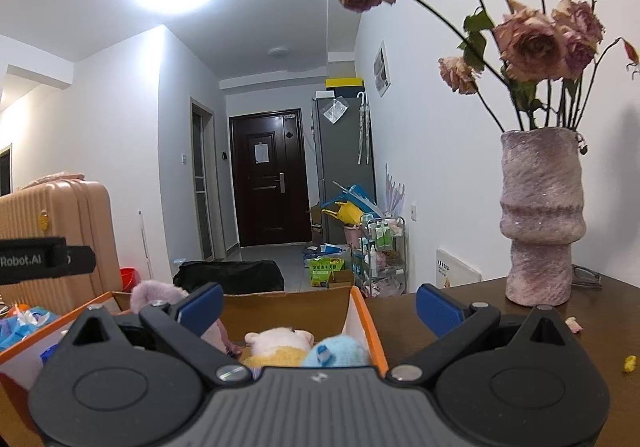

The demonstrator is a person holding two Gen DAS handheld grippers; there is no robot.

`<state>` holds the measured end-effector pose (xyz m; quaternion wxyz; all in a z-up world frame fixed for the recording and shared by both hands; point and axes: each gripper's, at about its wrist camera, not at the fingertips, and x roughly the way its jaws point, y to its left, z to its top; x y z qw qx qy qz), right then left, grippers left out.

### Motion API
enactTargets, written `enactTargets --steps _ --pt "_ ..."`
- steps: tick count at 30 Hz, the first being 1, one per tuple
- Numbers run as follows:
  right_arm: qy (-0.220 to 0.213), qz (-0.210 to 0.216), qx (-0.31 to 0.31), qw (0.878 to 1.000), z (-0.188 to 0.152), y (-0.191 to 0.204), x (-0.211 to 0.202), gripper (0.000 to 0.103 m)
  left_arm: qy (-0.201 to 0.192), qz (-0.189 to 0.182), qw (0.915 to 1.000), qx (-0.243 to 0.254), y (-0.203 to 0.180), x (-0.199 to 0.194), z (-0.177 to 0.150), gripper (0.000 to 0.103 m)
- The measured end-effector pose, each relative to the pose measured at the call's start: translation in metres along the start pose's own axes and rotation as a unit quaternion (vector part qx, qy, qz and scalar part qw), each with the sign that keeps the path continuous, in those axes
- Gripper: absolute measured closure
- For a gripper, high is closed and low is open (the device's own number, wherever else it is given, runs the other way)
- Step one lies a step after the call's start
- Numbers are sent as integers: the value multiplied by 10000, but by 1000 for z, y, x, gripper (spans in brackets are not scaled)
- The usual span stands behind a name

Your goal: Organize soft objects

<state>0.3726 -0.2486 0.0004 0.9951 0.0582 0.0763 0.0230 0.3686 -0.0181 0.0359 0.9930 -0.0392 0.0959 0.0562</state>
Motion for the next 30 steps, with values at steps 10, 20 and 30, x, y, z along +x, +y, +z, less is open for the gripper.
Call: enactTargets --steps 10,20,30 --pt "21 138 -133 9998 -4 1 -61 0 -118 -41 9992 373 7 -60 -15 0" --pt "171 288 -300 9990 -12 9 -128 0 -107 -117 9984 547 18 -123 -27 0" --pt "336 377 -374 9980 -19 13 -193 0 -126 -375 9968 699 23 -191 -41 0"
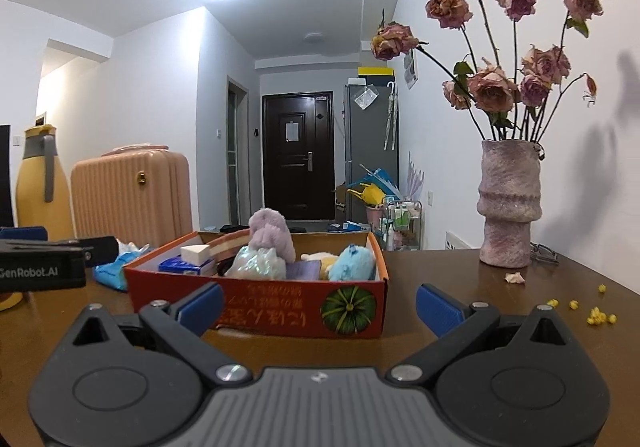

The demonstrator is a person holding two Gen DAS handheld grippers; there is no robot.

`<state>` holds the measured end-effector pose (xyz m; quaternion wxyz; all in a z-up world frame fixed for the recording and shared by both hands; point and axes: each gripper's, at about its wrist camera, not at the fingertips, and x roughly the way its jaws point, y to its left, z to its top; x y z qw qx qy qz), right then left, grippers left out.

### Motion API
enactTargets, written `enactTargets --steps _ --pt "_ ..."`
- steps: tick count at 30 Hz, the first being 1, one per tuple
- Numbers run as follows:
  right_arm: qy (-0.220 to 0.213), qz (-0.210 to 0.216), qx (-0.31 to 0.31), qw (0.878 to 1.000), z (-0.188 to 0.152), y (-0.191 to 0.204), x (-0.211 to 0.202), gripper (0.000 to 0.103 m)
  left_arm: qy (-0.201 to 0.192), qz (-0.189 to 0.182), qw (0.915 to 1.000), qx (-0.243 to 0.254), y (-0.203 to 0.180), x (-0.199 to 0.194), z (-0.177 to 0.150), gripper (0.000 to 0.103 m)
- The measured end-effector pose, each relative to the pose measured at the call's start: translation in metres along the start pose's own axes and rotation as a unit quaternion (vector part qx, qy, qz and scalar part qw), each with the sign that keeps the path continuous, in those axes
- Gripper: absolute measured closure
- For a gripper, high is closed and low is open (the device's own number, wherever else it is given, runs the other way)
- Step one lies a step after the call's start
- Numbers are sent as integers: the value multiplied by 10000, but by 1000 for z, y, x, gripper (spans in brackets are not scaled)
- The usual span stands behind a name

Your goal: Organize soft objects

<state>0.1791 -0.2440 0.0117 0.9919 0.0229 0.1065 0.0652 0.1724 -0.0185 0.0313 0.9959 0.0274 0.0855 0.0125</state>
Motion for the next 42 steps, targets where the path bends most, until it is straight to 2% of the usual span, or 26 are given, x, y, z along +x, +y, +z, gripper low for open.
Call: enactTargets --steps 15,20,27,42 --pt "68 51 133 9999 -20 3 -96 0 -44 -315 9993 202 -8 -95 -22 0" --pt "85 104 125 9998 -24 5 -118 0 36 -411 9991 107 -7 -116 -32 0" --pt "-26 106 31 9999 -22 10 -140 0 57 -437 9990 30 -5 -131 -36 0" --pt "-51 146 7 9999 -22 13 -146 0 35 -433 9991 16 -4 -134 -35 0"
